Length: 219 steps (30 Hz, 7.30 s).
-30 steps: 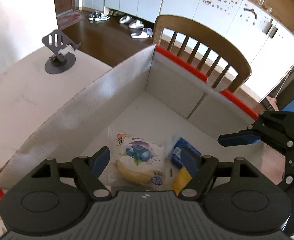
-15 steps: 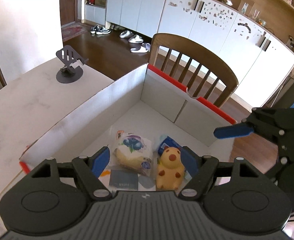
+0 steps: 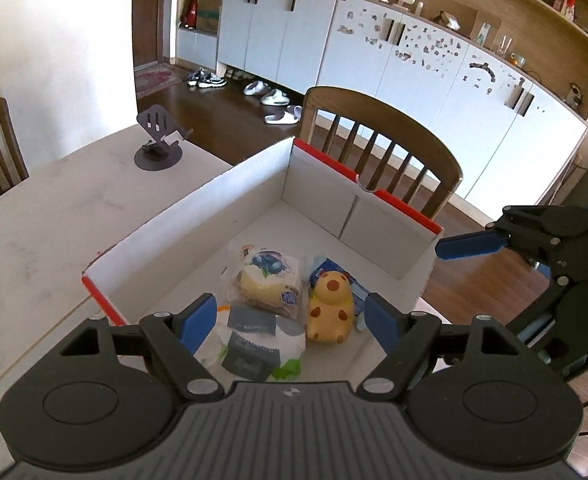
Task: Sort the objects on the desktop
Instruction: 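Lift both tools out of the shoebox and back toward the lazy susan, then move right tool to the mint-green stick while left tool moves to the black snack packet, then close right tool on the mint-green stick while left tool closes on the black packet, then carry the mint-green stick with right tool to the shoebox while left tool carries the black packet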
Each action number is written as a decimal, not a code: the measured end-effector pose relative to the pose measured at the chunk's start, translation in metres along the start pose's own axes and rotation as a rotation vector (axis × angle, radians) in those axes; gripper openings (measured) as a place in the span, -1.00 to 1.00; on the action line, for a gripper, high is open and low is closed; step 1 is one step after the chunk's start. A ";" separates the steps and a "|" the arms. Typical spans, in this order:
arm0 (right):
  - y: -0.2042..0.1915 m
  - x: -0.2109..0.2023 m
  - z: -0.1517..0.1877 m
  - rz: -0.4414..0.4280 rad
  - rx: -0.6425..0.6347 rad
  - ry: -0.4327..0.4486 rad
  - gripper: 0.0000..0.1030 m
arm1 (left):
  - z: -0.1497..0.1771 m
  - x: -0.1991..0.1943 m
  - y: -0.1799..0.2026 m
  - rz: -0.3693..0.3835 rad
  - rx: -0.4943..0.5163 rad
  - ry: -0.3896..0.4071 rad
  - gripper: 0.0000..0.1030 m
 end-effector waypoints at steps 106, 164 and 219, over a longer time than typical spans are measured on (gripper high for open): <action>-0.280 -0.002 0.058 -0.096 -0.167 0.026 0.75 | 0.296 -0.197 -0.141 -0.393 -0.279 0.112 1.00; -0.309 0.045 0.048 -0.129 -0.173 -0.057 -0.81 | 0.294 -0.181 -0.163 -0.249 -0.370 0.100 -0.34; -0.182 -0.074 0.011 -0.114 0.131 0.121 -0.84 | 0.186 -0.192 -0.039 -0.047 -0.192 0.206 -0.36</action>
Point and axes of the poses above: each gripper's, at about its wrist camera, not at the fingertips, and x roughly the way its jaws point, y to its right, z to its underside, the point moved 2 cm from there along x, roughly the way its jaws point, and after that the axes turned 14 degrees about z, right-handed, at the moved point
